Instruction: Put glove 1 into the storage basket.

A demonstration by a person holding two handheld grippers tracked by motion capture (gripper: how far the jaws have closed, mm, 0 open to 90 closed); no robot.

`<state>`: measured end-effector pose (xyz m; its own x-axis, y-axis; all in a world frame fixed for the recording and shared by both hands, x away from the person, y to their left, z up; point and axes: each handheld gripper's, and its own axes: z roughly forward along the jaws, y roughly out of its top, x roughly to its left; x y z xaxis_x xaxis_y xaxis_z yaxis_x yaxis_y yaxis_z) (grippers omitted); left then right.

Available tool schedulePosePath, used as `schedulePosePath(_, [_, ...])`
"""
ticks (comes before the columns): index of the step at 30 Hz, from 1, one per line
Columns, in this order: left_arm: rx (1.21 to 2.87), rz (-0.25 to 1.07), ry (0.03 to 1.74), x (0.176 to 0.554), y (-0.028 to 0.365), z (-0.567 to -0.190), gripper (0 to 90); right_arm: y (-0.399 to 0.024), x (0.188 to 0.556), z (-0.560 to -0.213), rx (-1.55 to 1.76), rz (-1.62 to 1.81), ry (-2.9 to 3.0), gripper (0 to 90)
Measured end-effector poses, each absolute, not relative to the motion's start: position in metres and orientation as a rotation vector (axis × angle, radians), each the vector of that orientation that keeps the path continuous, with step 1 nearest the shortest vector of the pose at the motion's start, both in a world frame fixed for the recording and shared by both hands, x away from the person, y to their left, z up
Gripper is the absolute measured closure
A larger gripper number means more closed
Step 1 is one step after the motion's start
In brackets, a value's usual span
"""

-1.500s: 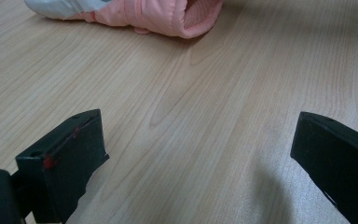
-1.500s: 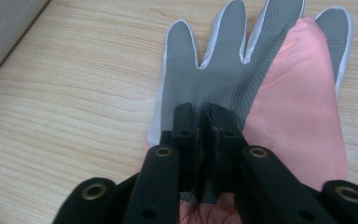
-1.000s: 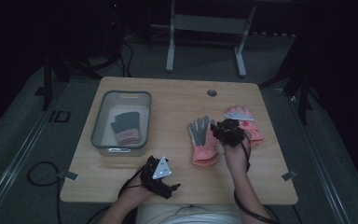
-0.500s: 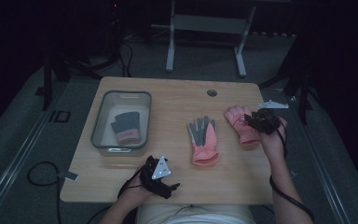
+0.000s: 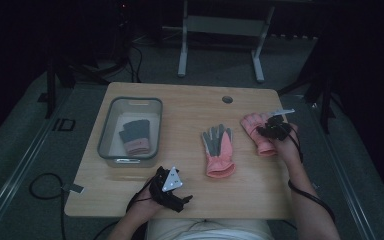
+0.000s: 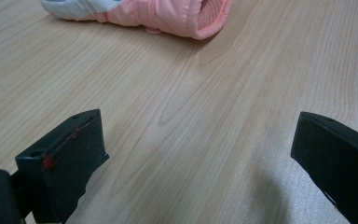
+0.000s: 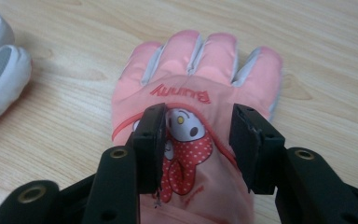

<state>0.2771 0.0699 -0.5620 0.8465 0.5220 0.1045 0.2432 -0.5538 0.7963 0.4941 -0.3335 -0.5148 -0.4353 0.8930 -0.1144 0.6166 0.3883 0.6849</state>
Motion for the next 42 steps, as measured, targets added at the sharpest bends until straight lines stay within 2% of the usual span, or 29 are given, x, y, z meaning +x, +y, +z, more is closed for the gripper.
schedulePosePath(4, [2.176,0.419,0.551,0.277,0.07,-0.562,2.6,-0.329,0.493,-0.521,1.266,0.739,2.195,61.9])
schedulePosePath(8, [2.177,0.417,0.551,0.277,0.07,-0.562,2.6,-0.326,0.49,-0.527,1.272,0.728,2.182,75.8])
schedulePosePath(12, [2.179,0.42,0.549,0.277,0.069,-0.563,2.6,-0.322,0.49,-0.525,1.312,0.712,2.181,82.0])
schedulePosePath(21, [2.18,0.419,0.549,0.277,0.069,-0.563,2.6,-0.323,0.484,-0.505,1.39,0.74,2.124,85.2])
schedulePosePath(31, [2.184,0.42,0.55,0.278,0.069,-0.563,2.6,-0.321,0.436,-0.459,1.395,0.844,2.029,85.2])
schedulePosePath(42, [2.185,0.416,0.546,0.279,0.07,-0.563,2.6,-0.322,0.385,-0.452,1.423,0.897,1.986,84.9])
